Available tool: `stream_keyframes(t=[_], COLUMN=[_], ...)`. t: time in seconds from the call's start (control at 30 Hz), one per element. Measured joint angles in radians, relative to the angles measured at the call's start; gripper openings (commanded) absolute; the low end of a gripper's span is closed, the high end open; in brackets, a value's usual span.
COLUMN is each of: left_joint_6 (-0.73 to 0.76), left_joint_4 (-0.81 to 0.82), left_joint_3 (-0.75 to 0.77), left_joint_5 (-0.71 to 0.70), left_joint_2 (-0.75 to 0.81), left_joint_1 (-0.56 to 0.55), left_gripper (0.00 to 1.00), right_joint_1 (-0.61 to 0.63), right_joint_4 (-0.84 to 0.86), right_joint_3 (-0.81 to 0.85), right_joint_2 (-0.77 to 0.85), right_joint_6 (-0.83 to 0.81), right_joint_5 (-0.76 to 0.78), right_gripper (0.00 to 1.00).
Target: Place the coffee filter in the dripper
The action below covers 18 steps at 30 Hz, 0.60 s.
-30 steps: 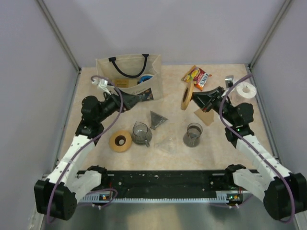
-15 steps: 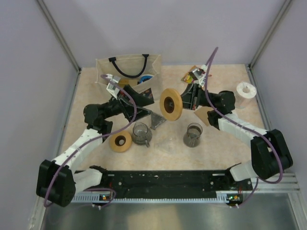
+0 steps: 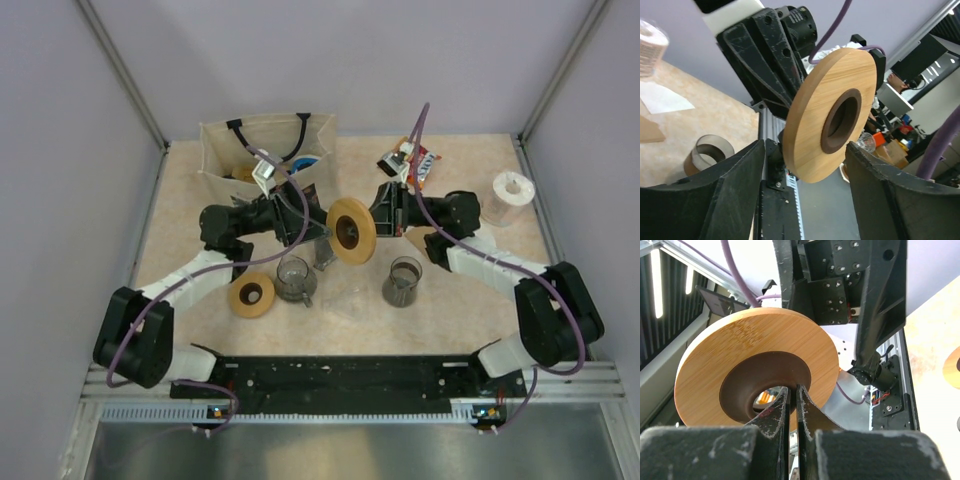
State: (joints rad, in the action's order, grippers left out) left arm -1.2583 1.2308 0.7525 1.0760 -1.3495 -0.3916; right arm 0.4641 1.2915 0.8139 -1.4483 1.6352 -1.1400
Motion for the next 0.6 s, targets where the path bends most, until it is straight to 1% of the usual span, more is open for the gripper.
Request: stream_keyframes(t=[0.2,0.27,0.3,0.37,0.4,0.43,0.47,0.5,0.53,0.6], left_joint_6=[-0.061,-0.081,-0.092,-0.105,-0.106,-0.106,-0.105,-0.1,-0.095,-0.081], left_joint_4=[0.038,0.043,0.05,0.066,0.07,0.073,0.073,0.073,0.072,0.074], left_joint_3=[0.015,0.017,0.017,0.018,0.018,0.018,0.018,0.018,0.018,0.018], left_joint_5=[0.031,0.037,0.04,0.047,0.051,0.053,0.054,0.053,0.051,0.04], left_joint_2=[-0.045,-0.054,-0.054,-0.048,-0.046,-0.043,-0.042,-0.038,-0.034,-0.017], left_joint_1=[-0.031,-0.03,-0.028,-0.028,-0.028,-0.029,-0.029,-0.029,-0.029,-0.032], left_gripper=[0.31,0.22,0.19,0.09,0.02,0.0,0.0,0.0,0.0,0.0], right_joint_1=[0.005,0.006,0.003,0.002,0.002,0.003,0.003,0.004,0.004,0.001], right_joint_4=[0.002,0.005,0.003,0.004,0.006,0.01,0.011,0.013,0.013,0.012], right_joint_3=[0.02,0.027,0.027,0.027,0.027,0.027,0.028,0.031,0.035,0.039], right_joint_2=[-0.052,-0.06,-0.061,-0.066,-0.066,-0.066,-0.066,-0.066,-0.066,-0.066], right_joint_6=[0.025,0.035,0.037,0.039,0.042,0.042,0.042,0.042,0.04,0.024], right_joint_5=[-0.008,-0.013,-0.016,-0.019,-0.021,-0.024,-0.025,-0.026,-0.029,-0.032], right_gripper=[0.0,0.0,0.0,0.0,0.0,0.09,0.18,0.31,0.4,0.49])
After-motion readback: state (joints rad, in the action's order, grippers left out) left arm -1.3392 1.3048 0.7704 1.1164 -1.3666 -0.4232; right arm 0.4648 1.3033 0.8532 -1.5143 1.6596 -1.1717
